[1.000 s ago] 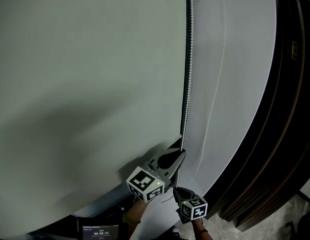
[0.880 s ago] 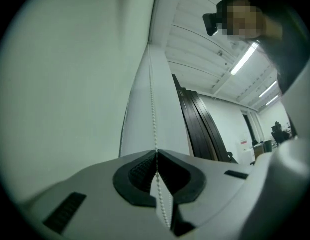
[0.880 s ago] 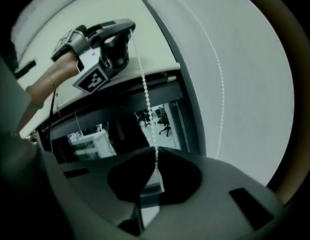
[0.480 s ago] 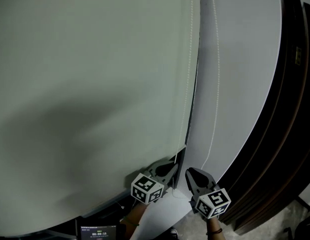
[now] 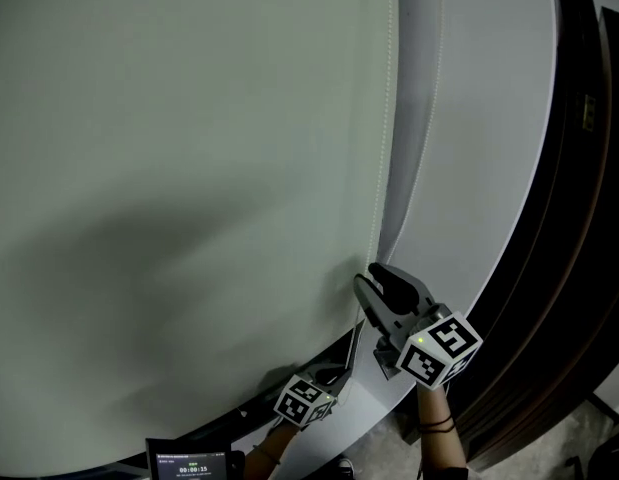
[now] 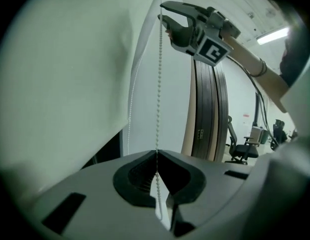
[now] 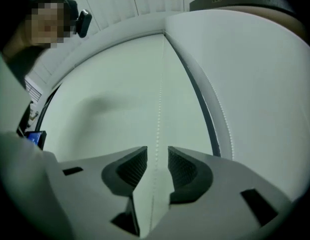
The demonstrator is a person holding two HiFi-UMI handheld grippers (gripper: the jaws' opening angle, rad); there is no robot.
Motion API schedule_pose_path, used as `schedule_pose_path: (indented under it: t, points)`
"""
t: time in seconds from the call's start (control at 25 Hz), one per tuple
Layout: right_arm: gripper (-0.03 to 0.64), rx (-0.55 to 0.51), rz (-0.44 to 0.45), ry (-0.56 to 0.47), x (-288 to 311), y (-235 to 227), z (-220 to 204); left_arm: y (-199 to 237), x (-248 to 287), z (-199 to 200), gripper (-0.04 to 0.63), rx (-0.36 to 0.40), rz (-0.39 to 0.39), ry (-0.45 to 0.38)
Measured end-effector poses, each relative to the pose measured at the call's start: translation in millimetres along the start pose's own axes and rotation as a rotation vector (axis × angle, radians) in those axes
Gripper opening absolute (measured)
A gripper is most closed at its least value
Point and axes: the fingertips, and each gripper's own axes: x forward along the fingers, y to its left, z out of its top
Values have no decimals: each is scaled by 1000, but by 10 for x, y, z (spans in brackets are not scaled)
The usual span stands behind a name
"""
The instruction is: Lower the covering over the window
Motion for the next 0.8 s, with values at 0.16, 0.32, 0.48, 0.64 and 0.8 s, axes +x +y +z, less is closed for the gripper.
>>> schedule_pose_path:
  t: [0.16, 0.32, 0.48, 0.64, 0.8]
  points:
    - [109, -11, -17, -49, 82, -54, 153, 12, 26, 13, 6, 1, -1, 10]
    - [17, -15, -33, -50, 79, -113, 140, 26, 60, 15, 6, -6, -7, 5]
    - [14, 7, -65, -81, 12, -183, 164, -50, 55, 28, 8, 39, -41, 1]
    - [14, 0, -95, -97, -47, -282, 158, -190, -78, 171, 12, 117, -66, -46]
    - [13, 9, -108, -97, -115, -371, 125, -180, -362, 898, 14, 51, -65, -294]
